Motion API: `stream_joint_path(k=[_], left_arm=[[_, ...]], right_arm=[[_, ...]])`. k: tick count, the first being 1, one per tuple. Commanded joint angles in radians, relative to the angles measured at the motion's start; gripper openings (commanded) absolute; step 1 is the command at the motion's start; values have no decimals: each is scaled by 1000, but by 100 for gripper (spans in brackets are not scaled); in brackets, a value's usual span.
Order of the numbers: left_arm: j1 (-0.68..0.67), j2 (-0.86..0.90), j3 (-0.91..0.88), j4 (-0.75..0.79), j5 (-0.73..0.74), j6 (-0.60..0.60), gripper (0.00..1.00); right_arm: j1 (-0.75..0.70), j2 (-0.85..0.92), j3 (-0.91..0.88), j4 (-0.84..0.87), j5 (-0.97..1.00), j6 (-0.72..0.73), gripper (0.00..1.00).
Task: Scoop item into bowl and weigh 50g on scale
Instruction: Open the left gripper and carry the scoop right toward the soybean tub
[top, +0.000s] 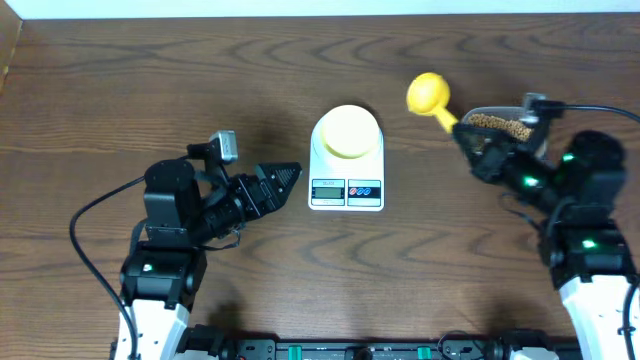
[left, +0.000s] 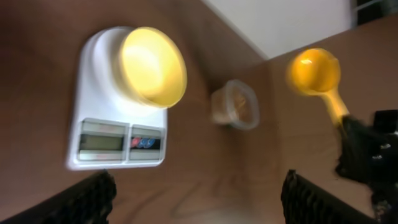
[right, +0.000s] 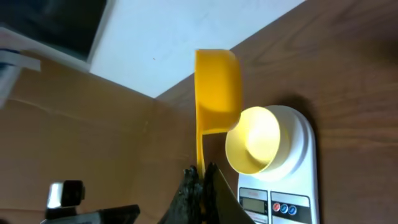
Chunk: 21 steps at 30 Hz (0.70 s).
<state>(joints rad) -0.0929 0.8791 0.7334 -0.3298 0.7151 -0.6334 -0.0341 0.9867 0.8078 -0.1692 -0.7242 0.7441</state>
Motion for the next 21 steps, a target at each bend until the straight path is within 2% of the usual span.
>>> stream_joint_path(k=[1,5,9,10,11,17,21], left_arm=[[0,-11,103,-135,-150,159,87],[0,-12,153,-266,-304,188,87],[0,-7,152,-307,-365,188,88],[0,-5,152,-315,-367,188,88],[0,-2,152,-322,-366,188,99],[0,11,152,-325,-343,188,98],[0,20,152,-314,-343,193,98]], right_arm=[[-86,-5,12,-2,-231,-27,1],[-106,-5,12,8,-224,-28,1],[-102,-5,12,12,-192,-27,1],[-102,-5,12,12,-179,-25,1],[-102,-5,12,12,-153,-16,1],[-97,-5,50,10,-94,-8,1],[-63,-3,166,-68,-2,-41,1]])
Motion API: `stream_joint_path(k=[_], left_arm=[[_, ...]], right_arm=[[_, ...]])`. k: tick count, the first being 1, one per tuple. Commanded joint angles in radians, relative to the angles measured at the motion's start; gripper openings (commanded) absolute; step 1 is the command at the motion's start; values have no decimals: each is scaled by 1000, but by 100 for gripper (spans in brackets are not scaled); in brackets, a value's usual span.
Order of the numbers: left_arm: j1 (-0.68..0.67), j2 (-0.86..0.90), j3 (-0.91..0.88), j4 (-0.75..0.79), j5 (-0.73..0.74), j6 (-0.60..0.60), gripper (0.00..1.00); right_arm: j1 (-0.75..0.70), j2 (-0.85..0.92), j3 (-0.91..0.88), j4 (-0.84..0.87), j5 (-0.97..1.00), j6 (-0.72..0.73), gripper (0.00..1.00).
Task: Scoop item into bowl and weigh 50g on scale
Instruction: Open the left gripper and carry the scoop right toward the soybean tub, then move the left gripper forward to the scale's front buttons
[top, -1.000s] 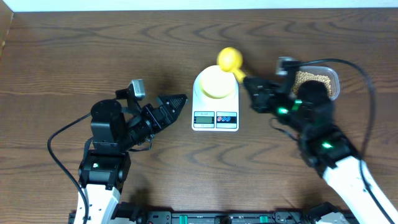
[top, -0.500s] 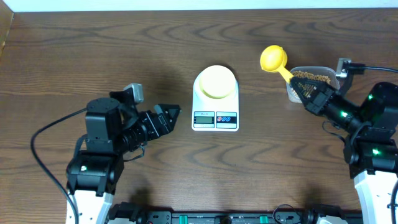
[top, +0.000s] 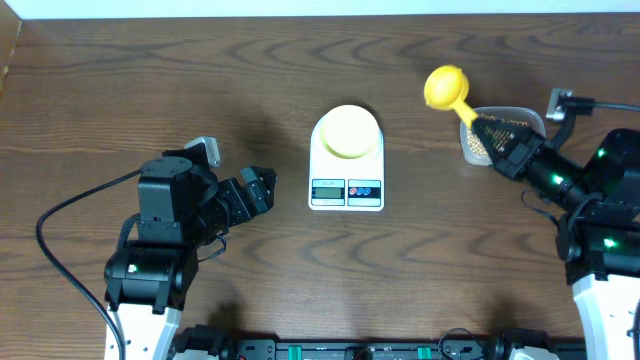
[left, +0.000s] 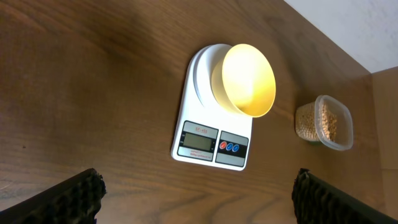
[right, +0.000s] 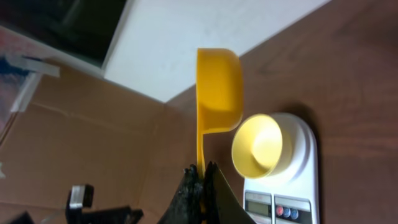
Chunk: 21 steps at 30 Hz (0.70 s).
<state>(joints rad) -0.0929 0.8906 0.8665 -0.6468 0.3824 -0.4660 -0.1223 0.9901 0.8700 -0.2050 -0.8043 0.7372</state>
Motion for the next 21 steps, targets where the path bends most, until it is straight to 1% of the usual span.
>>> stream_joint_path(k=[1,3,4,8,9,11,12,15,17,21], left_arm=[[0,11,19,3,-10,36,98],[0,15,19,-5,-10,86,98],[0,19,19,-15,-11,120,99],[0,60,59,-87,-32,126,100],[0,103,116,-141,-32,155,100],[0,165,209,-239,-37,229,100],[-5,224,299,-331,-67,266,100],[-40,306,405,-425,-155,298,100],[-65,336,419,-422,-198,298,100],[-97,389,418,-368,-195,285,99]], right_arm=[[38,0,151,-80,107,-61,1],[53,17,213,-153,138,-100,1],[62,35,262,-219,162,-136,1],[86,111,418,-430,262,-235,1],[97,153,491,-497,300,-280,1],[100,200,568,-558,309,-319,1],[100,240,632,-611,309,-349,1],[100,307,729,-713,307,-422,1],[100,338,764,-761,299,-477,1],[100,380,776,-841,297,-585,1]])
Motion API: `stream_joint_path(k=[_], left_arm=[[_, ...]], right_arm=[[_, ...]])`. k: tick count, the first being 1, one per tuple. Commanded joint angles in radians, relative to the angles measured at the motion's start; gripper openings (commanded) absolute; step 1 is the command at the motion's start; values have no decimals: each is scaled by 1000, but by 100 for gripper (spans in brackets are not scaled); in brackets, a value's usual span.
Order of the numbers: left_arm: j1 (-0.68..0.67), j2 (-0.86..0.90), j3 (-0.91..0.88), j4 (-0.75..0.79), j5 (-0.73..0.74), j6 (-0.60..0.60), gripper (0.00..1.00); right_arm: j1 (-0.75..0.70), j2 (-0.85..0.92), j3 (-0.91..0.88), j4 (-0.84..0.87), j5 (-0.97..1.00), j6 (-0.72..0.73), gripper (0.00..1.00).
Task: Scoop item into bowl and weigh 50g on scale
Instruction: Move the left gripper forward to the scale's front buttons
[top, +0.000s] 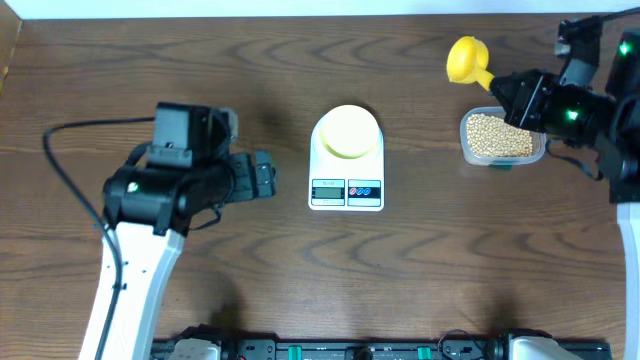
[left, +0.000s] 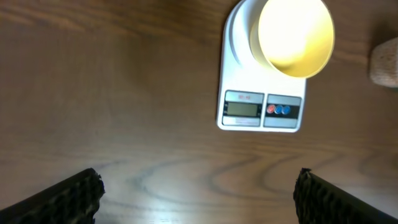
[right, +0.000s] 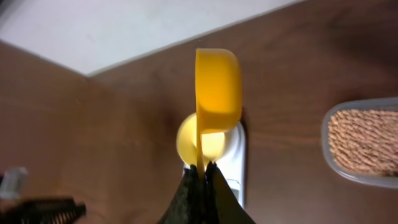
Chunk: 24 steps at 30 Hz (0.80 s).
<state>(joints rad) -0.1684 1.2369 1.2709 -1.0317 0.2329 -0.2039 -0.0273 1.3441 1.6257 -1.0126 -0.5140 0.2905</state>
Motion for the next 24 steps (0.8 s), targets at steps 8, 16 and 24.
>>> stream_joint_path(k=[8,16,24], left_arm=[[-36,141,2,65,-32,-10,98],[-140,260,-13,29,-37,27,90],[-312,334,-55,135,-241,-170,91]], right_arm=[[5,46,-46,-32,102,-202,1],[5,47,-106,71,171,-203,1],[2,46,-107,142,230,-202,1]])
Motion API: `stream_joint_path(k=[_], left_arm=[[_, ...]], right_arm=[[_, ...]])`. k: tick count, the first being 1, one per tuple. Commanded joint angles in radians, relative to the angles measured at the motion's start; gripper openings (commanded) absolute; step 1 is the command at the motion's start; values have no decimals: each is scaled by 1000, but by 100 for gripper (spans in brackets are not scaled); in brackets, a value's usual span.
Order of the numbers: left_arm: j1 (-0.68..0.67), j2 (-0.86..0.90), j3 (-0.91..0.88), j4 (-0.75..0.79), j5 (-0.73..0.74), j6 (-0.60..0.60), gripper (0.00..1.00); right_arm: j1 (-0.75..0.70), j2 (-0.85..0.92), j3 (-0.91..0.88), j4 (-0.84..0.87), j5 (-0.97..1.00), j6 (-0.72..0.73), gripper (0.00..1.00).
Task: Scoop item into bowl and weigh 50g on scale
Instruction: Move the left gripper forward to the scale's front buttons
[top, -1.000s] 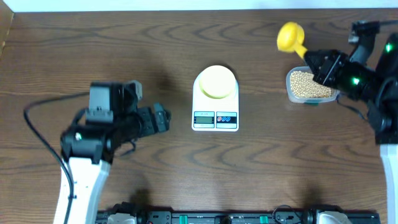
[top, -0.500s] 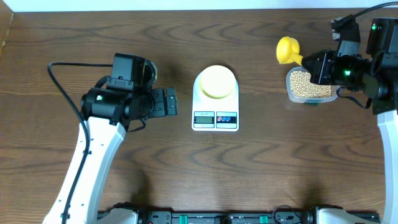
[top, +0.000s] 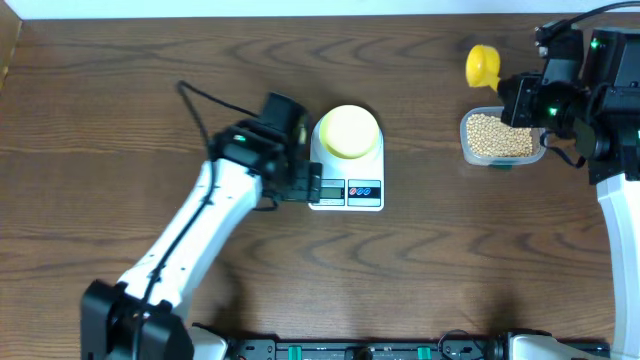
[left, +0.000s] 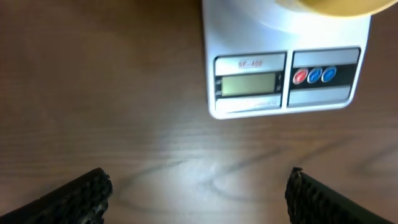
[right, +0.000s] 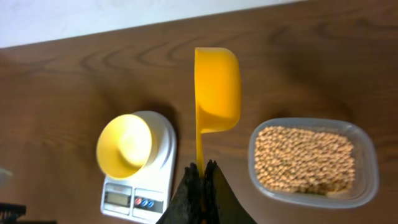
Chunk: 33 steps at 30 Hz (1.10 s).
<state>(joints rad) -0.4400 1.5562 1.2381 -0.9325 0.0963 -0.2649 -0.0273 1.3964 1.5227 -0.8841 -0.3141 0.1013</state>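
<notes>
A yellow bowl sits empty on the white scale. Its display and buttons fill the top of the left wrist view. My left gripper hangs open at the scale's front left corner, its fingers wide apart over bare wood. My right gripper is shut on the handle of the yellow scoop, whose cup is empty and lies beyond the far left corner of the clear tub of beans. In the right wrist view the scoop stands between the bowl and the tub.
Dark wooden table all round. A white wall edge runs along the far side. My left arm stretches diagonally from the near left edge up to the scale.
My left gripper has moved right, from left of the scale to its front left corner, and the display now looks close. The right gripper and scoop have shifted slightly right.
At first my left gripper was open near the scale's left side, and the right held the scoop left of the tub. The left then stood farther left, while the scoop moved farther back and right. Now the left is at the scale, still open.
</notes>
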Motion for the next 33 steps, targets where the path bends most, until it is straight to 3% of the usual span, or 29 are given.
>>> stream_joint_path(k=[1,8,11,17,23,26,33], left_arm=[[-52,18,-34,62,-107,-128,92],[-77,26,-150,254,-109,-154,92],[-77,26,-207,267,-106,-113,92],[-82,26,-227,364,48,-8,92],[-101,40,-228,460,-103,29,93],[-116,64,-228,488,-153,29,98],[-167,174,-228,520,-161,28,98]], right_arm=[[2,-6,-4,15,23,-13,1],[-33,-7,-4,-32,17,-13,1],[-51,-7,-4,-80,6,-7,1],[-56,-7,-4,-85,-86,21,1],[-59,-7,-4,-62,-85,93,1],[-58,-7,-4,-58,-86,127,1],[-57,-7,-4,-62,-127,141,1]])
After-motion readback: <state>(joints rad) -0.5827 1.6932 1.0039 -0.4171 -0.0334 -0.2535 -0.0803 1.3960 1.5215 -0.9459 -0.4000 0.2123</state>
